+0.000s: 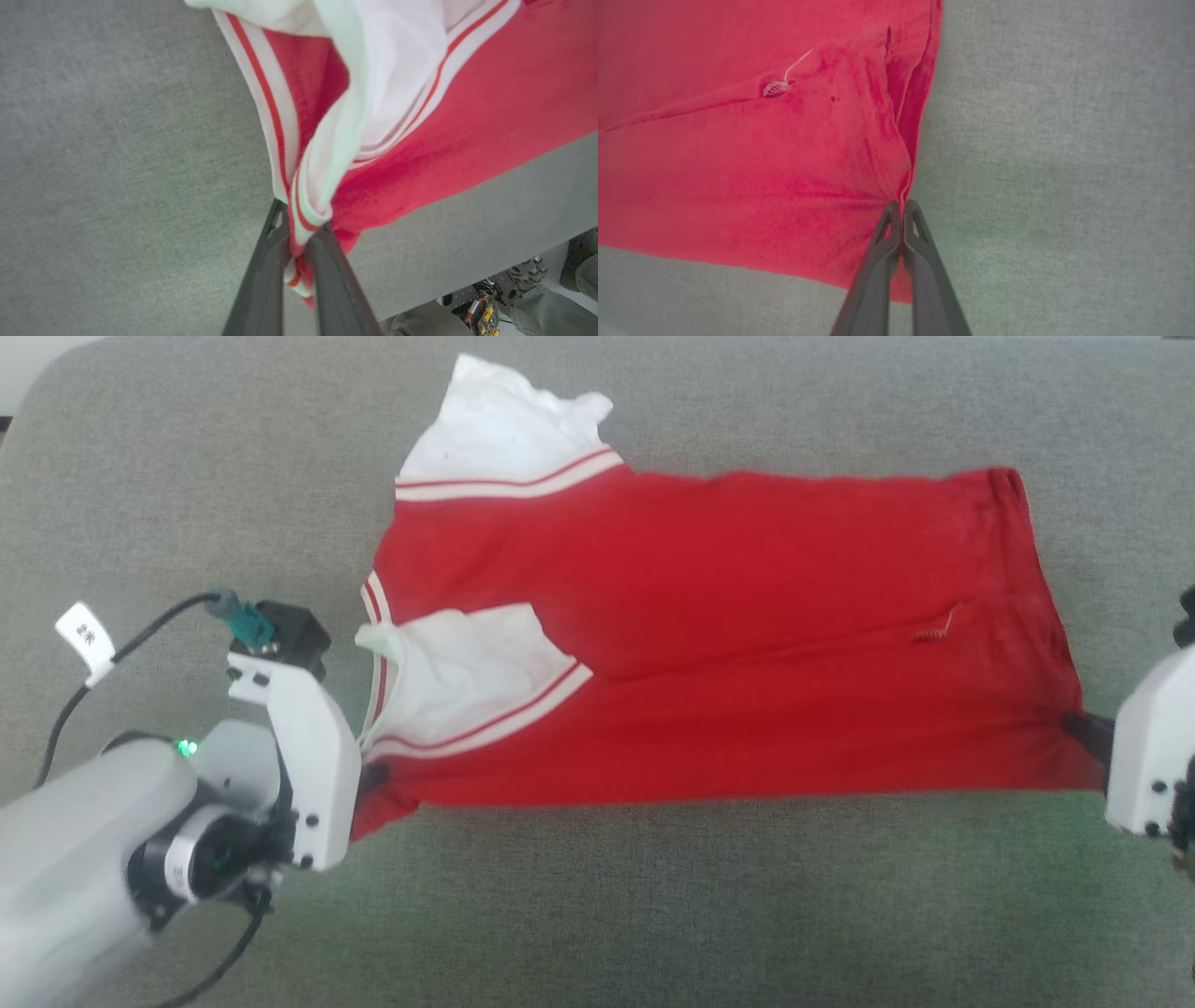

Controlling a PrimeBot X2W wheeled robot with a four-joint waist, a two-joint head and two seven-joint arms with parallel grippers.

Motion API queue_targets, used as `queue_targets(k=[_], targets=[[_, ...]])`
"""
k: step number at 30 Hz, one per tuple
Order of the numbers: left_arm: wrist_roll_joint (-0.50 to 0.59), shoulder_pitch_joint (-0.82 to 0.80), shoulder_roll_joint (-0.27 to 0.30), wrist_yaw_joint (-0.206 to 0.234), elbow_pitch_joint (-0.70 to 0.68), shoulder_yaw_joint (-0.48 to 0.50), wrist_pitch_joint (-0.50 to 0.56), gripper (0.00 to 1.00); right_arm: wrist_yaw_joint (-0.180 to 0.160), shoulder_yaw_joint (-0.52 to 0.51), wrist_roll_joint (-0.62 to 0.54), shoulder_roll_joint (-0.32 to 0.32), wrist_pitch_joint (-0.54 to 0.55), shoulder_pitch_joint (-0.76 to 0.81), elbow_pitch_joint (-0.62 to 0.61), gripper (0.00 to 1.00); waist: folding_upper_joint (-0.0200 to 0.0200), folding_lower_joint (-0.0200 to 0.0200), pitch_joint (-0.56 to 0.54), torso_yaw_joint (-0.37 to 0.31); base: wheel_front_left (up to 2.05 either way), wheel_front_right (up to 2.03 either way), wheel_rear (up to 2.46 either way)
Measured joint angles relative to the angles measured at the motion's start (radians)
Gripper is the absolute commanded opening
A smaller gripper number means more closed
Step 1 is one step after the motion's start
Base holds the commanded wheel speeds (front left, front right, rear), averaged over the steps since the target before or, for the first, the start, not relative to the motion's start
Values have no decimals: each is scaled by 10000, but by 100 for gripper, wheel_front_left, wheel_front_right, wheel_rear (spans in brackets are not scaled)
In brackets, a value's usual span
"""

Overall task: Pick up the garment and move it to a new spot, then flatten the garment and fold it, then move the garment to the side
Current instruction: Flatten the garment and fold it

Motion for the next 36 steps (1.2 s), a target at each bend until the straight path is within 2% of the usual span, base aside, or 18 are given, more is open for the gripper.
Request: queue_targets(k=[5,8,13,15,16,17,18,19,20,21,22,23,24,29,36], targets=[[-4,480,669,784,-1432,-92,25,0,0,-397,228,44,717,794,-1039,0,0,0,-59,18,0,0,0],[-117,894,846,1062,-1964,-173,-125,0,0,-752,232,257,924,1368,-1406,0,0,0,-49,29,0,0,0],[-113,1339,803,1118,-1866,-336,-416,0,0,-905,165,792,585,1941,-1323,0,0,0,22,-15,0,0,0],[-109,1437,637,922,-1584,-408,-447,2,-2,-786,17,861,247,1999,-1043,0,0,1,49,-55,0,0,0],[-102,1449,514,815,-1396,-433,-518,6,0,-688,-105,800,71,1996,-865,0,0,0,58,-76,0,0,0],[-100,1452,401,717,-1170,-447,-518,20,0,-635,-153,823,-138,1983,-642,0,0,0,59,-98,0,0,0],[-67,1452,313,596,-965,-483,-516,42,0,-627,-155,903,-347,1944,-403,0,0,0,55,-118,0,0,0],[-31,1452,198,479,-734,-493,-545,50,-2,-583,-186,965,-500,1873,-186,0,0,0,42,-131,0,0,0],[-33,1462,69,391,-504,-479,-616,73,-2,-546,-207,993,-644,1801,38,0,0,0,29,-147,0,0,0],[-50,1466,-44,286,-303,-476,-633,100,-2,-545,-209,1047,-817,1724,255,27,0,0,13,-164,0,0,0],[-69,1467,-132,190,-123,-481,-631,100,-2,-495,-236,1062,-953,1675,477,36,1,0,-17,-177,0,0,0],[-79,1466,-217,92,23,-483,-633,100,-2,-414,-267,1049,-1037,1640,662,58,1,0,-51,-188,0,0,0],[-125,1467,-314,15,119,-470,-637,100,-2,-403,-267,1066,-1179,1592,802,100,1,1,-89,-202,0,0,0],[-155,1427,-249,-136,267,-420,-637,100,2,-226,-194,1057,-1572,1482,1003,100,1,0,-318,-242,0,0,0],[127,1033,943,270,-644,-205,-359,100,-4,-449,132,1043,-2084,1474,184,100,0,0,-636,-458,0,0,0]])
